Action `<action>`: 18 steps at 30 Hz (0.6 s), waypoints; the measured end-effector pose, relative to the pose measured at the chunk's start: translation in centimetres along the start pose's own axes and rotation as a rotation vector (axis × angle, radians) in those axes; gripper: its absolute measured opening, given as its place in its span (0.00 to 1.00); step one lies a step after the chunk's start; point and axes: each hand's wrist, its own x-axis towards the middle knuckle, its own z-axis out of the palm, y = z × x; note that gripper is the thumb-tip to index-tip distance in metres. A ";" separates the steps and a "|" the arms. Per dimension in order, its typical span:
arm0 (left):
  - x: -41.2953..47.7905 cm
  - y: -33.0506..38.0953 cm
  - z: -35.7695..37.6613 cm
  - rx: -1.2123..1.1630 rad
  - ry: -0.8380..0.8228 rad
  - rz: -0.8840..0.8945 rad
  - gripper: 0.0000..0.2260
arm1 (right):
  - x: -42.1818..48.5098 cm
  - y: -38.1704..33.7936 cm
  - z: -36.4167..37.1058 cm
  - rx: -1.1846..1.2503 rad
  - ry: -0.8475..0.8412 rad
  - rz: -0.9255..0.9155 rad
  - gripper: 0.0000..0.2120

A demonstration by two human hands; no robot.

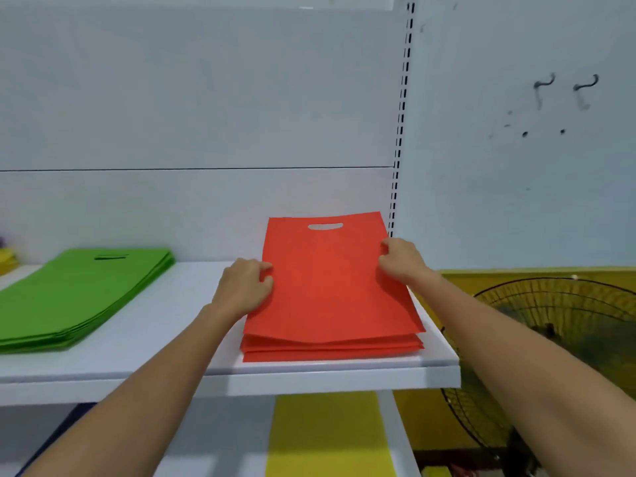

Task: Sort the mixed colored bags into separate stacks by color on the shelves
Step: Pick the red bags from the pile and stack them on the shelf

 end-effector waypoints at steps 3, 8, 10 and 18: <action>-0.7 -1.3 1.9 0.097 -0.192 -0.080 0.18 | 0.0 0.2 3.0 -0.084 -0.143 0.046 0.12; -0.9 -2.0 2.9 0.077 -0.269 -0.109 0.18 | -0.4 1.0 6.0 -0.222 -0.260 0.127 0.16; -0.9 -2.0 3.0 0.028 -0.253 -0.099 0.18 | -0.5 1.0 6.1 -0.231 -0.220 0.165 0.15; -0.9 -1.0 4.4 0.219 -0.206 -0.110 0.18 | -0.7 2.7 5.0 -0.136 -0.173 0.076 0.11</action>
